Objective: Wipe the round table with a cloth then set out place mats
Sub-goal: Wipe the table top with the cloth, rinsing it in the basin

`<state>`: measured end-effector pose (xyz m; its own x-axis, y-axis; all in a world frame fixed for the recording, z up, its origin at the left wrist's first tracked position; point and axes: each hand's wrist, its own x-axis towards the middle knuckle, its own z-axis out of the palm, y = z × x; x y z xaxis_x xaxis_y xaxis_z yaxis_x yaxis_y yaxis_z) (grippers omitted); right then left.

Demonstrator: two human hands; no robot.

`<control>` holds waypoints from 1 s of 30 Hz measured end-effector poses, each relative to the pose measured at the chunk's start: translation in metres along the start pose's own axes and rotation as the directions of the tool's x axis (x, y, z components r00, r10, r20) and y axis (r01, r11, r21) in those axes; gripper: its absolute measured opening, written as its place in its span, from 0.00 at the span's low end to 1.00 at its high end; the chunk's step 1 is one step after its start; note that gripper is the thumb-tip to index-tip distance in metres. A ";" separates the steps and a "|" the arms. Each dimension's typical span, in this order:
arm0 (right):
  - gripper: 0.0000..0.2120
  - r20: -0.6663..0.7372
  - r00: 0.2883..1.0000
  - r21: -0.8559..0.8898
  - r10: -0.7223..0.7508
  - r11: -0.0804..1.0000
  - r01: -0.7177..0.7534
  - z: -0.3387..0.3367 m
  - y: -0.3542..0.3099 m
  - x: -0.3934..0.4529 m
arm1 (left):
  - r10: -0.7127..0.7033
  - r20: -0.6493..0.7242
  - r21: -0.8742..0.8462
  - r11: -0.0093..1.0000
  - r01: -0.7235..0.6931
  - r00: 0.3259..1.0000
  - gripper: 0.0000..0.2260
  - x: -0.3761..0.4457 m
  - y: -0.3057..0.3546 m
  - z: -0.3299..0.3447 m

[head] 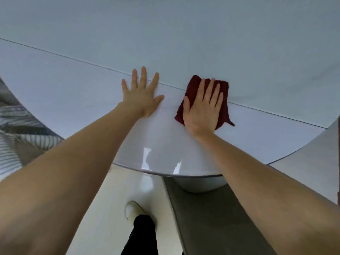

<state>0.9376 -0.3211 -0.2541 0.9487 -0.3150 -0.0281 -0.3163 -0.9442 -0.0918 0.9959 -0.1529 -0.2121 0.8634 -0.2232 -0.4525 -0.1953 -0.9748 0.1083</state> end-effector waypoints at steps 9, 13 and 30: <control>0.33 -0.041 0.760 0.134 0.648 0.758 -0.639 0.000 -0.051 0.044 | 0.169 -0.048 0.031 0.985 -0.167 0.985 0.30 0.066 -0.018 -0.031; 0.35 -0.009 0.775 0.111 0.632 0.771 -0.628 -0.002 -0.051 0.072 | 0.199 -0.075 0.078 0.978 -0.194 0.977 0.30 0.107 -0.020 -0.051; 0.28 0.083 0.994 -0.032 -0.070 0.997 0.073 -0.022 -0.049 0.352 | 0.229 -0.034 0.098 0.969 -0.225 0.973 0.32 0.173 0.011 -0.066</control>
<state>1.2867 -0.3873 -0.2374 0.9655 -0.2386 -0.1039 -0.2458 -0.9673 -0.0622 1.1739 -0.2023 -0.2308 0.8110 -0.4405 -0.3851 -0.4293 -0.8952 0.1200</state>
